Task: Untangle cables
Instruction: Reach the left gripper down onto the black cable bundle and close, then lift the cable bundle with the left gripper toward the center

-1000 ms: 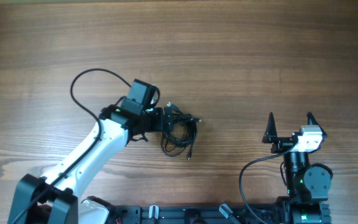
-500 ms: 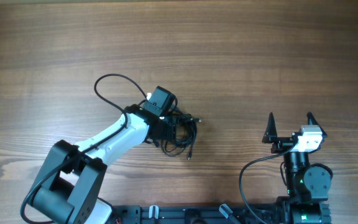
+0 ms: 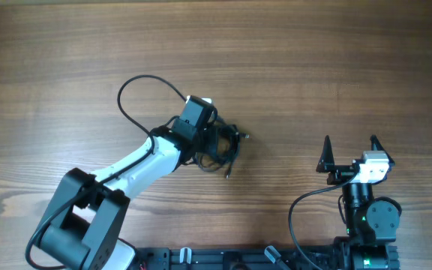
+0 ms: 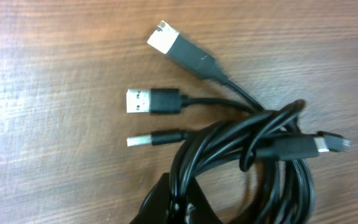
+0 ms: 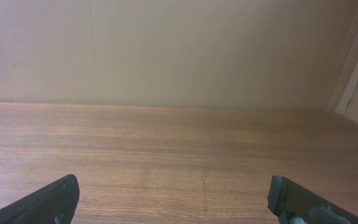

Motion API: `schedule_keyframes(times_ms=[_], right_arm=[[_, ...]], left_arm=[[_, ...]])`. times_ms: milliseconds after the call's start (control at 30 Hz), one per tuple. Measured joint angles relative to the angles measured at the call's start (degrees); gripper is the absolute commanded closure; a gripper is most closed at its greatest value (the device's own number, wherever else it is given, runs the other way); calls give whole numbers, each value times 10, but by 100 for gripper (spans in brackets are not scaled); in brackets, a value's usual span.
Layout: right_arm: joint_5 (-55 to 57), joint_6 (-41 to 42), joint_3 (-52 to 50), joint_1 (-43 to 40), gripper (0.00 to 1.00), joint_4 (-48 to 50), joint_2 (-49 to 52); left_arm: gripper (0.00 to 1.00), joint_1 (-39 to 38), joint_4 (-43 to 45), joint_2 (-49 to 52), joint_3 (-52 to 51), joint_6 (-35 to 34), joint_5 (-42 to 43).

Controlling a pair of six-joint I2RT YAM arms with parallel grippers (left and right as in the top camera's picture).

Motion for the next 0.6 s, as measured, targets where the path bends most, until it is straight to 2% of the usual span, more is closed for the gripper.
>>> schedule_keyframes(times_ms=[67, 267, 400, 600], right_arm=[[0, 0, 0, 0, 0, 0, 0], [0, 0, 0, 0, 0, 0, 0], [0, 0, 0, 0, 0, 0, 0], [0, 0, 0, 0, 0, 23, 0]], left_arm=[[96, 0, 19, -20, 0, 21, 0], [96, 0, 58, -171, 0, 86, 7], [96, 0, 58, -246, 0, 103, 74], [96, 0, 58, -267, 0, 106, 198]])
